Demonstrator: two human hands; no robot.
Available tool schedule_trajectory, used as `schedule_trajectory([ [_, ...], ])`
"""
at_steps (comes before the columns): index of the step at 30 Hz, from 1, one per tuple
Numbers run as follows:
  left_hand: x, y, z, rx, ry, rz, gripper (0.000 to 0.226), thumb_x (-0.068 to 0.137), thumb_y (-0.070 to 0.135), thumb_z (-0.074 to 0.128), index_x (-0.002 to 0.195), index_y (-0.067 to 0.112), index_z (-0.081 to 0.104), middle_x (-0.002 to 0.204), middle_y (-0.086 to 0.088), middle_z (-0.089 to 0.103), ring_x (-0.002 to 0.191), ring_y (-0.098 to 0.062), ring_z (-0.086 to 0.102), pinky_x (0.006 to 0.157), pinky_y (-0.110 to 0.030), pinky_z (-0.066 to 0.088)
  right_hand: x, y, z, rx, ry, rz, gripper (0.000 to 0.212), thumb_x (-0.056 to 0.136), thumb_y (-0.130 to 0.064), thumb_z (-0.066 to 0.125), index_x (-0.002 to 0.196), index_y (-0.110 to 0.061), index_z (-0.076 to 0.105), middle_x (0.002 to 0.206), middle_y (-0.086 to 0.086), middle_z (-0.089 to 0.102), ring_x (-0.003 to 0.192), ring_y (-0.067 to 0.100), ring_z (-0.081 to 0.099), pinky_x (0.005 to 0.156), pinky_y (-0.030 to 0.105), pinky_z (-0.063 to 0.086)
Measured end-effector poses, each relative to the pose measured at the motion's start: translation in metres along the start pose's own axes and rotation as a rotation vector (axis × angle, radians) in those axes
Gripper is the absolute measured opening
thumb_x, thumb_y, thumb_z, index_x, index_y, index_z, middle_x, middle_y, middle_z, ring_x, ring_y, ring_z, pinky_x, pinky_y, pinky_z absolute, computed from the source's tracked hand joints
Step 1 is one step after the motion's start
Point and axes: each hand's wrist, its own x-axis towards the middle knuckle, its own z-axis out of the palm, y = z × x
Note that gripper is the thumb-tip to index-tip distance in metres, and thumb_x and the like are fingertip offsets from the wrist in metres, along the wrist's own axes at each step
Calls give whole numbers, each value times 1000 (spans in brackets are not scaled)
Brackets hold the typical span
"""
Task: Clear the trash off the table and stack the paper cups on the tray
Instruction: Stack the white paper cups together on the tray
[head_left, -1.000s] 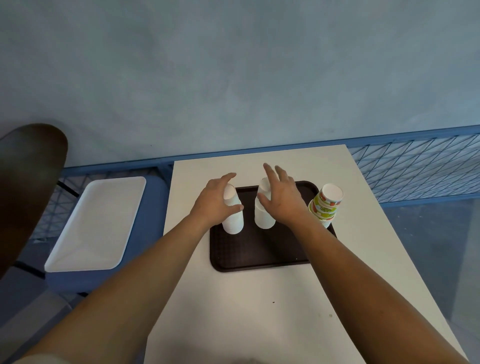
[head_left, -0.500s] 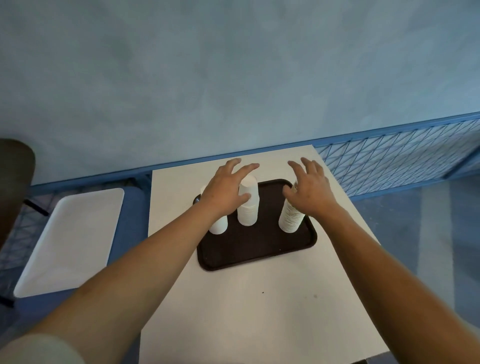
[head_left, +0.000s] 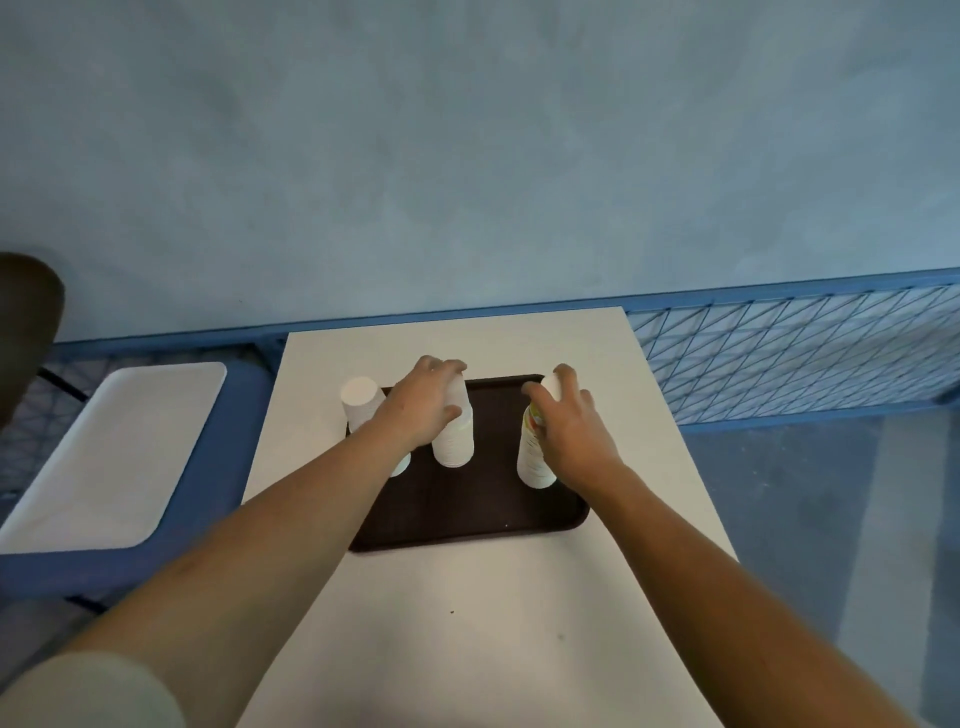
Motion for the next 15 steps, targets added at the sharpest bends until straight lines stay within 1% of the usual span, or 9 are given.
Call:
schedule_trajectory([
  [2, 0, 5, 8, -55, 51, -43, 54, 99, 18, 65, 149, 29, 47, 147, -7, 46, 125, -30, 58, 100, -39, 49, 7, 9, -1, 6, -1, -36, 76, 80, -7, 81, 136, -37, 38, 151, 7, 21, 119, 36, 49, 84, 51, 61],
  [4, 1, 9, 14, -106, 74, -71, 52, 99, 18, 65, 147, 29, 49, 143, -7, 47, 122, -31, 58, 99, -39, 49, 14, 16, -4, 12, 2, -72, 69, 86, -7, 75, 137, -36, 40, 151, 8, 21, 118, 36, 49, 83, 51, 61],
  [6, 0, 13, 19, -135, 80, -86, 51, 98, 18, 65, 145, 31, 50, 143, -5, 47, 122, -31, 58, 101, -40, 50, 22, 21, -5, 14, 7, -104, 65, 88, -7, 72, 137, -35, 40, 151, 8, 21, 117, 36, 50, 82, 51, 61],
  [10, 1, 21, 26, -159, 109, -105, 52, 98, 17, 67, 145, 32, 51, 147, -4, 48, 125, -30, 58, 107, -43, 50, 34, 25, -7, -11, -18, -146, 73, 84, -7, 76, 140, -34, 38, 152, 9, 21, 118, 35, 49, 83, 48, 60],
  [12, 2, 25, 28, -158, 114, -110, 52, 98, 16, 66, 145, 32, 51, 147, -4, 47, 126, -30, 57, 107, -42, 49, 38, 26, -7, -9, -23, -160, 74, 84, -8, 77, 141, -34, 38, 152, 9, 20, 118, 35, 49, 84, 48, 60],
  [15, 3, 27, 31, -151, 129, -115, 52, 98, 17, 66, 146, 31, 51, 147, -4, 48, 126, -30, 58, 106, -40, 49, 42, 28, -6, 11, -6, -183, 67, 87, -6, 71, 141, -32, 39, 151, 11, 20, 114, 36, 49, 80, 47, 59],
])
